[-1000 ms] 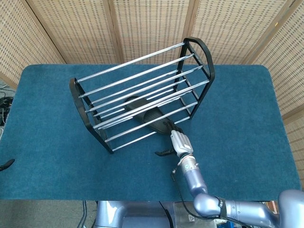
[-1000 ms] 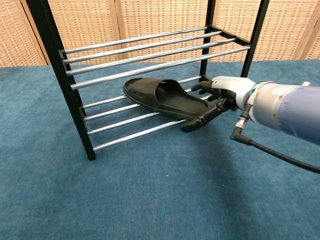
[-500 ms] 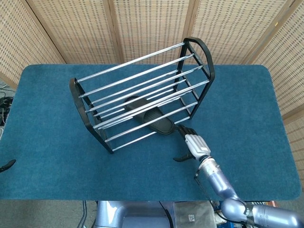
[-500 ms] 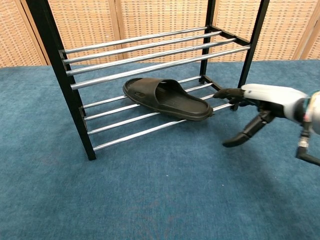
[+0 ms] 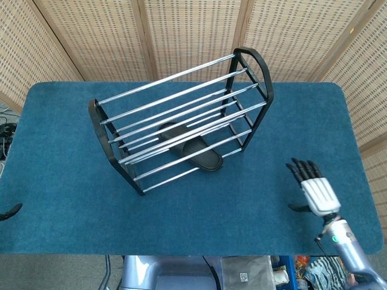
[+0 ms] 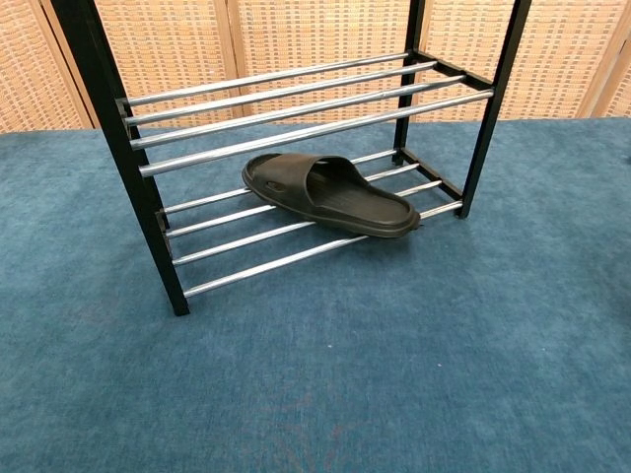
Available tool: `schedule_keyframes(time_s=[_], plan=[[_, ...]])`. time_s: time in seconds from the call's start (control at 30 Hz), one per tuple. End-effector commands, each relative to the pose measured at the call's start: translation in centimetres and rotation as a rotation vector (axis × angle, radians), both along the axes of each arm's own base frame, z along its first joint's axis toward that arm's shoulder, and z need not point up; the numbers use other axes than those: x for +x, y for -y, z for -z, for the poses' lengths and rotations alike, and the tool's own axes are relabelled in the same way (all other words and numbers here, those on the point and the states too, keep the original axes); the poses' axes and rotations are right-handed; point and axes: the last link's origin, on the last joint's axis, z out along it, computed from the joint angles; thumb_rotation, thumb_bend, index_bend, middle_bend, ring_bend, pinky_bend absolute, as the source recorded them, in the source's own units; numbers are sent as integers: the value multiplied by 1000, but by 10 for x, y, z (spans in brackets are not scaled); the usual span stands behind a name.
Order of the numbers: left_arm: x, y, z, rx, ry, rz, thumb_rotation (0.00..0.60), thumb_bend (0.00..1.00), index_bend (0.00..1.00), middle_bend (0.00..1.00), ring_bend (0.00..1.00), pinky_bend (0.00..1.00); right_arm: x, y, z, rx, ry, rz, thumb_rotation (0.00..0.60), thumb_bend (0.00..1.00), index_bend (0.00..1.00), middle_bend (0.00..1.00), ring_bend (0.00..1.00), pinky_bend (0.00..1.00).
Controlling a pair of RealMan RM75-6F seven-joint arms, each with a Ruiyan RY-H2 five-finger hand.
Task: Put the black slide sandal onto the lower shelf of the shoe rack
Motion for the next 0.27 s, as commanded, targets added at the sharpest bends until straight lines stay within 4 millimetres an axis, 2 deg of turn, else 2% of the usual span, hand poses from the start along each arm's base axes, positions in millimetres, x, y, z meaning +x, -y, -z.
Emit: schedule_keyframes(time_s=[0.03,0.13,0.27], plan=[[1,-1,3,-3,-9,0,600,190,0,0,0,0,-19,-37,-27,-84,76,125,600,0,0,0,0,0],[1,-2,6,-6,-18,-6,600,190,0,0,0,0,-14,-49,-36,-136,138,151,600,0,0,0,0,0],[2,-3,8,-5,-24,-7,600,191,0,0,0,0,-11,-54,-40,-158,154,167,600,0,0,0,0,0]])
